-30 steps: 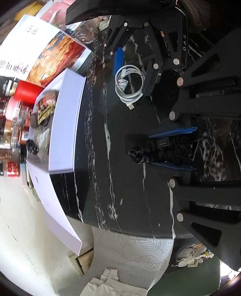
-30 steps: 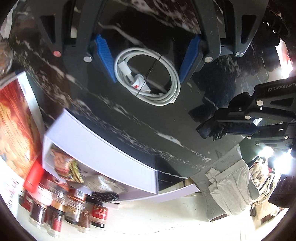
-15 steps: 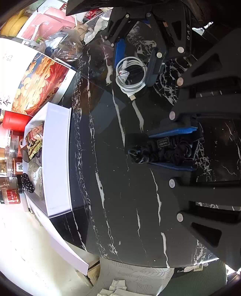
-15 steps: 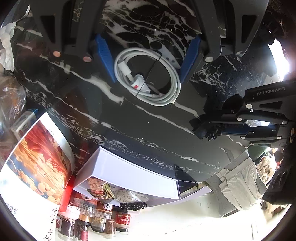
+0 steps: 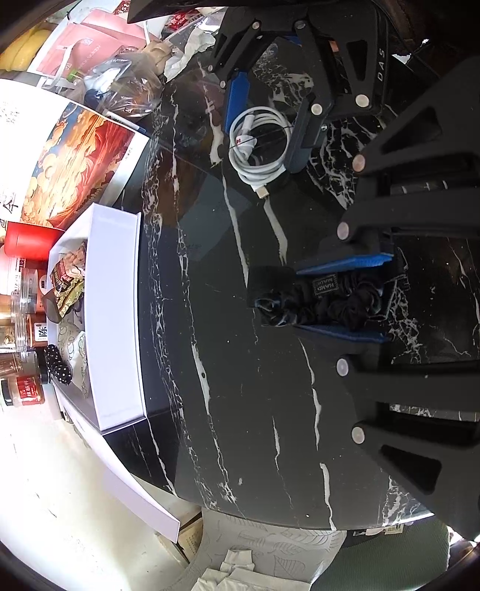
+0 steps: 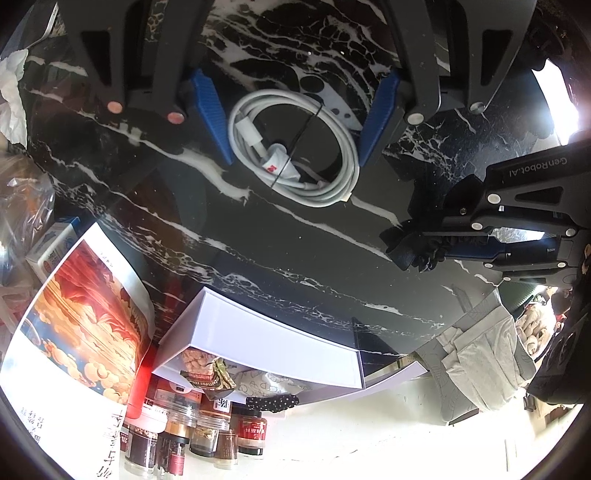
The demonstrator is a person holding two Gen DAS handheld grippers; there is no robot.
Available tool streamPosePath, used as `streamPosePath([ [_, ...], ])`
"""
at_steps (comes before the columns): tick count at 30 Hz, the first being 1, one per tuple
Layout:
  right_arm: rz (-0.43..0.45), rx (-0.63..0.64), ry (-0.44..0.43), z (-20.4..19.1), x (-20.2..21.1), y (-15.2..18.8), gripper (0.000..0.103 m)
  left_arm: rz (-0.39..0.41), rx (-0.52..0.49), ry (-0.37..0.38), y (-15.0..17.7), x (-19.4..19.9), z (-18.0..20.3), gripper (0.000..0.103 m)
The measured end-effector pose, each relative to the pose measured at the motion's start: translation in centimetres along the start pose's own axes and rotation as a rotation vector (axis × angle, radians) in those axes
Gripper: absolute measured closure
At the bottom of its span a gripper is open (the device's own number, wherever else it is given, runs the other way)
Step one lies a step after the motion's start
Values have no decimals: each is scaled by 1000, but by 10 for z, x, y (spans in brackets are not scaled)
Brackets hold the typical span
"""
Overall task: Organize objects
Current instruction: 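Lift the black scrunchie with left gripper while right gripper lifts the white cable toward the box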
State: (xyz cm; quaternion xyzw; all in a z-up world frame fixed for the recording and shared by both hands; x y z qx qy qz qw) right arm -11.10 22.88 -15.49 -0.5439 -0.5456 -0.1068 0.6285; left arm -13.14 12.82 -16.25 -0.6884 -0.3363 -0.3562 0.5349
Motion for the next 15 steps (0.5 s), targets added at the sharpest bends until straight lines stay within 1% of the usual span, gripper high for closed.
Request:
streamPosePath([
  [6,4,-4,-13,-1,3,0,34,-11,-1,13,1,2,3,79],
  [15,20,9,-5,-6,19,-6,34,2,-10,3,-10,13,7,79],
])
Point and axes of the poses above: each gripper's, at about its wrist camera, not at the fingertips, and x roughly against the way its jaws point, z to its right, y to its underside, the point moved 9 cm from there along -x, roughly the way its jaws point, and after that the axes turned 14 degrees about -y, right-handed, at the moved point
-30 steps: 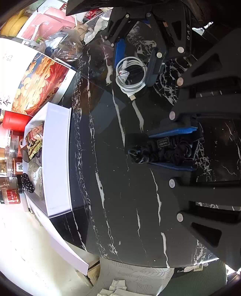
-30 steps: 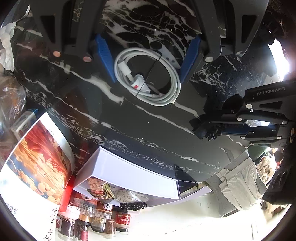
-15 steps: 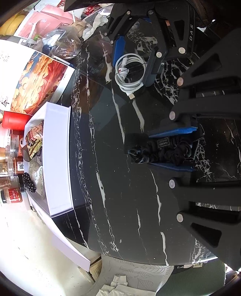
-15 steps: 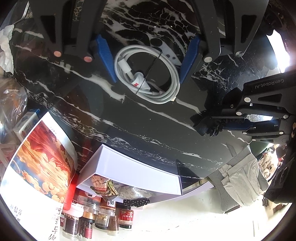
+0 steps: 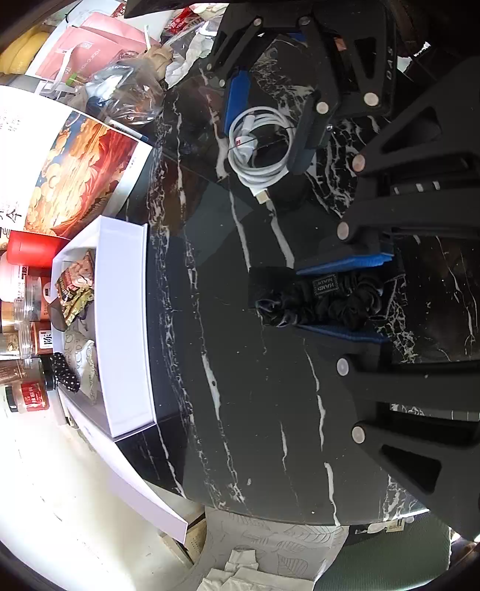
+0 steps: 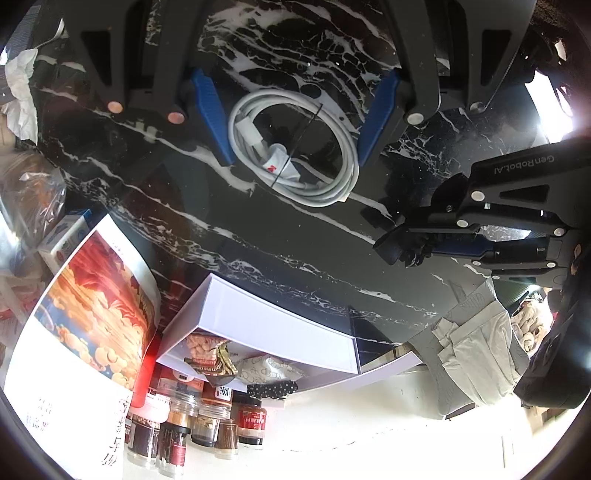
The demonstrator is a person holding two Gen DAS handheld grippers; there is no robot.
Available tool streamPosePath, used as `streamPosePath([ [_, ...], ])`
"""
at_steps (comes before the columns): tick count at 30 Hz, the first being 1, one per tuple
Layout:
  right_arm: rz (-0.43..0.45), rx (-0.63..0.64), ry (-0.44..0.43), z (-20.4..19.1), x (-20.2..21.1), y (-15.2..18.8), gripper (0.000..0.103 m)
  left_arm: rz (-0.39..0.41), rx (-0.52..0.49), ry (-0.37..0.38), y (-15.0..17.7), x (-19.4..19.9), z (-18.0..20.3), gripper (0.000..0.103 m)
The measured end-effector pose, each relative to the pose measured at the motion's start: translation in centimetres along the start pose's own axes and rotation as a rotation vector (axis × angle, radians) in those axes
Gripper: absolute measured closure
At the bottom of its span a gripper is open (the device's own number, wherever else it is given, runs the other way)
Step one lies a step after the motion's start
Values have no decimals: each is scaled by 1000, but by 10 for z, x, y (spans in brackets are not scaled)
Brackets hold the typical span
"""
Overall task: Organize objects
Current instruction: 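Lift the black scrunchie with left gripper while right gripper lifts the white cable toward the box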
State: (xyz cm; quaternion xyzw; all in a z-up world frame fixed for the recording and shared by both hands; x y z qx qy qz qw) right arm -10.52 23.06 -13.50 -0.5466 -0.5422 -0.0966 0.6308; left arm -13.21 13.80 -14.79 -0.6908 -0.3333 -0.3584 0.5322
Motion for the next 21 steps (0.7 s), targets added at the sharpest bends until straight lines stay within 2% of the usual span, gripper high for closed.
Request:
streamPosePath([
  [11,35,15,4,3,22,-18,34,42,-13,-6,-25,18,2,79],
  [21,74,59,24,13,33,-46,34,79,-23,-9,-60,24,5,79],
])
Point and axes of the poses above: each gripper's, at about its wrist camera, not at the fingertips, and x roughly against the way its jaws point, z to its right, y to its underside, the point moved 9 cm from there along -x, roughly the way its jaws point, and after that the axes turned 14 degrees about -y, right-handed, at the moved point
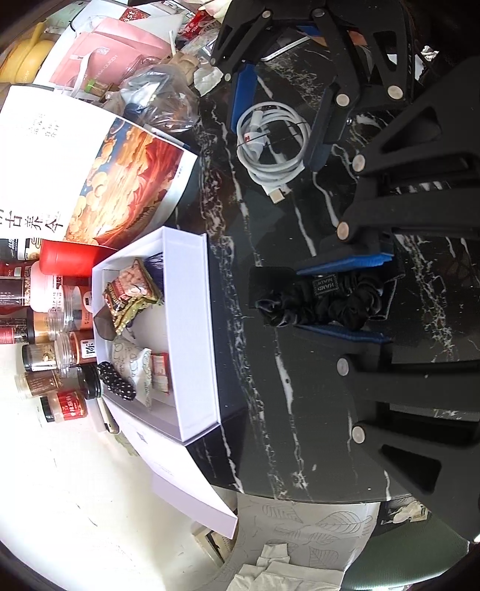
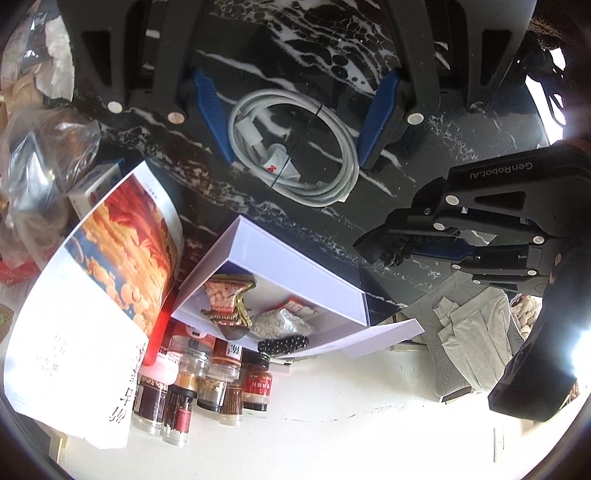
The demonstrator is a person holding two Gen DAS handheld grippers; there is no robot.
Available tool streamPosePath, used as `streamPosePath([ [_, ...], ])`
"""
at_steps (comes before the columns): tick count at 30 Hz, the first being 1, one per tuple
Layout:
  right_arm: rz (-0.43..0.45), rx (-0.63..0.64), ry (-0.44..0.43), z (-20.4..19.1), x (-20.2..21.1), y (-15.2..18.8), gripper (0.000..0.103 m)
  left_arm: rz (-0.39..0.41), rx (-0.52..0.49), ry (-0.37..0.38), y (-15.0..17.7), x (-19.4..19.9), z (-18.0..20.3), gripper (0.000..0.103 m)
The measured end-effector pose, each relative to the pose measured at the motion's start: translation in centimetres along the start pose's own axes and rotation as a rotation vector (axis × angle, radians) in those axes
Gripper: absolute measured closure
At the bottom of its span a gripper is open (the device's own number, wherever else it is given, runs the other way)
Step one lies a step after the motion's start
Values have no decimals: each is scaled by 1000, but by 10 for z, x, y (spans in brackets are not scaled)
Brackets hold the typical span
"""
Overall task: Organize objects
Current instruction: 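Lift the black scrunchie with left gripper while right gripper lifts the white cable toward the box, then lower the black scrunchie into the box with left gripper while right gripper lowers the cable inside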
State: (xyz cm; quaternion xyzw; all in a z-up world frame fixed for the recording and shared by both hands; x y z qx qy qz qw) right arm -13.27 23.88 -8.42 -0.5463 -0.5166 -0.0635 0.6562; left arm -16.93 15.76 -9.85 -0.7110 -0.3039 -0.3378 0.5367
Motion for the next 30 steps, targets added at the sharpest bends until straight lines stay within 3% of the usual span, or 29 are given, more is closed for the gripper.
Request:
streamPosePath([
  [30,70,62,17,53,-37,-108,34,58,-70,-16,-119,-59,-13,79],
])
Point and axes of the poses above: each gripper's, at about its wrist camera, not at the fingertips, and x roughly against the way its jaws point, z to its right, y to its underside, the point moved 9 cm from there along -x, roughly the way its jaws point, and after that the axes turned 14 degrees about -y, right-handed, at the moved point
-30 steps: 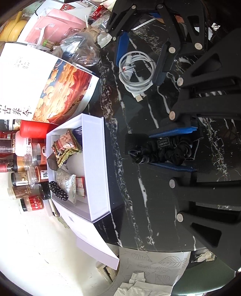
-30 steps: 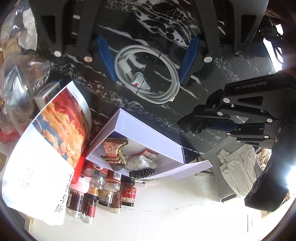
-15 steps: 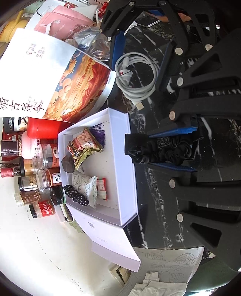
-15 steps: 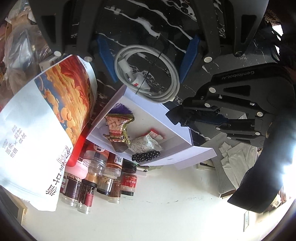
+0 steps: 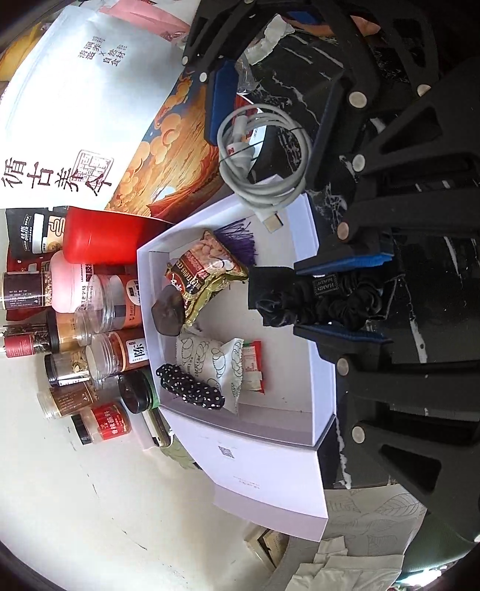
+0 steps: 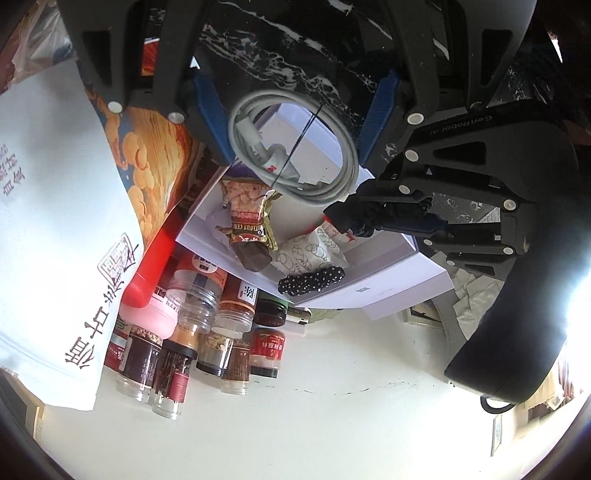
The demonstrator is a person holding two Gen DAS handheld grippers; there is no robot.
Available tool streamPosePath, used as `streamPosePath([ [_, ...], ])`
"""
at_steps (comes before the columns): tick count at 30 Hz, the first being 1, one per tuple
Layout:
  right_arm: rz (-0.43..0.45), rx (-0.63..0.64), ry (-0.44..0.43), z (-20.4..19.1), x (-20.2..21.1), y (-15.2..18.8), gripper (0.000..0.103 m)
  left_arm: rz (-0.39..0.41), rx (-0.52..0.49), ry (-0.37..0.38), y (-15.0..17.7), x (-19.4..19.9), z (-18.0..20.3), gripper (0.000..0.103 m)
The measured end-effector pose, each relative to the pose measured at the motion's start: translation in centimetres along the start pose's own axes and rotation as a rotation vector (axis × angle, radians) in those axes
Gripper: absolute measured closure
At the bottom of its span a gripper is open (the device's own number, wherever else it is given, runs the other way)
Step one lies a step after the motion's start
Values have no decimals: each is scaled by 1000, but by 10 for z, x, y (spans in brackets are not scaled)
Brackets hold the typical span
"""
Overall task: Organize objects
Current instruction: 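Lower the black scrunchie into the box with left gripper while right gripper lowers the cable inside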
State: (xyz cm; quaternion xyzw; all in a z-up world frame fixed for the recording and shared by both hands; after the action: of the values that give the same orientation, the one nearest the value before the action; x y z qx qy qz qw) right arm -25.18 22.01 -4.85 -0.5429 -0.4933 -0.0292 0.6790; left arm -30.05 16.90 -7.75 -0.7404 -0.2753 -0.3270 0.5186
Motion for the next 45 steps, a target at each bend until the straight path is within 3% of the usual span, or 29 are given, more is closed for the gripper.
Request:
streamPosePath([
  [35,55,-55,99,83,-68,-105,34,47,37,-39,-110,-96,-65,79],
  [45,22,-103,74,103,-99,-103,34,6,46,-30,-119,-140,-75,79],
])
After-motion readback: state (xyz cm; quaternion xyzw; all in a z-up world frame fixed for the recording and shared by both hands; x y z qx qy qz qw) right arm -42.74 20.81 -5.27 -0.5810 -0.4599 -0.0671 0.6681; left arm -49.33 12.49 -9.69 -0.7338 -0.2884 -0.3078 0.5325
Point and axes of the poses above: each gripper's, at about its wrist camera, not at the fingertips, and x roughly against the way its jaws point, z to its right, y to its underside, the point moved 9 cm from there along -x, roughly the way its jaws point, and after that the axes turned 14 degrees about -y, right-handed, at the moved point
